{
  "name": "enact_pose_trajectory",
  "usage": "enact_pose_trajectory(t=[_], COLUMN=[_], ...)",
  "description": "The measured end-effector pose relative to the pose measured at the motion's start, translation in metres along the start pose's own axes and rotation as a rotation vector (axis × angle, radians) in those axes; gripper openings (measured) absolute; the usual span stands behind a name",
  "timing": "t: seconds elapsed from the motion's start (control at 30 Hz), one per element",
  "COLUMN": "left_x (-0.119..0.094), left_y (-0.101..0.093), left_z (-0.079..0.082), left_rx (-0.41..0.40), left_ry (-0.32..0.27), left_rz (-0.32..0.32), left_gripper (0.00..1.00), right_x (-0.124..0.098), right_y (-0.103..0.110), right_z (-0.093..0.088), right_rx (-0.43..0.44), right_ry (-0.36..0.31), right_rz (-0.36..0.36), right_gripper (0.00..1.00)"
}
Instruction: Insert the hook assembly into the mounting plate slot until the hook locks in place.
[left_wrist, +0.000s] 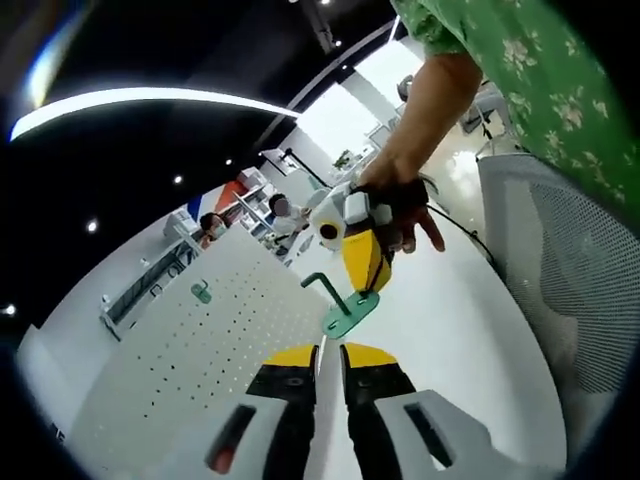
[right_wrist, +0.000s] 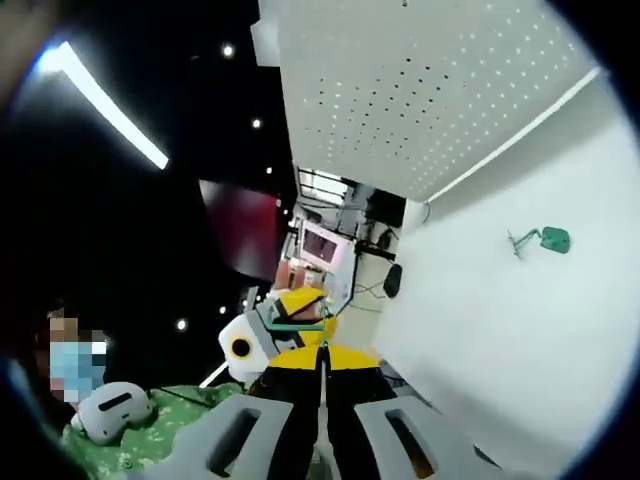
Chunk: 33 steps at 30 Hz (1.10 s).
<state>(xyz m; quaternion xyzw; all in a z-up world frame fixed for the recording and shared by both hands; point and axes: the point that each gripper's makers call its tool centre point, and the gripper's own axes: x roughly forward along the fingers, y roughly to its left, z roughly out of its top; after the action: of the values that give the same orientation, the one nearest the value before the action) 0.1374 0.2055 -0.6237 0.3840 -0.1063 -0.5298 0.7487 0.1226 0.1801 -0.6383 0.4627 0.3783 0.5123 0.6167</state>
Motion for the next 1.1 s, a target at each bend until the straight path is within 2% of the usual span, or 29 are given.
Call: enact_pose_trajectory(t=[0.27,0.57,0.7,0.83,1.1], left_x=[0.005,0.005,0.005,0.006,0.005], left_y=[-0.006,-0.007,-0.01,-0.013,-0.011], left_z=[0.003,0.004,0.005,0.006,0.008], left_rx=[0.066,0.099,0.114,0.15,0.154], left_ry=[0.008,0.012,0.014,0.029,0.031], left_rz=[-0.013,-0.026,-0.041,-0.045,-0.048], left_gripper=[0.1,0.06,0.03,0.02,0.01], right_x=[0.005,0.005,0.003,0.002,0.0], right_y=[-0.001,0.0,0.005,0.004,0.001], right_z=[-0.003,-0.003,0.002,0.003,0.009], right_rx=[0.077,0.142,0.217,0.207,0.214], right_ry=[0.014,0.016,-0.008,-0.014,-0.051], right_rz=[0.004,0.014,0.047,0.038,0.03], right_gripper=[0.0,0.0,0.01,0.03,0.04])
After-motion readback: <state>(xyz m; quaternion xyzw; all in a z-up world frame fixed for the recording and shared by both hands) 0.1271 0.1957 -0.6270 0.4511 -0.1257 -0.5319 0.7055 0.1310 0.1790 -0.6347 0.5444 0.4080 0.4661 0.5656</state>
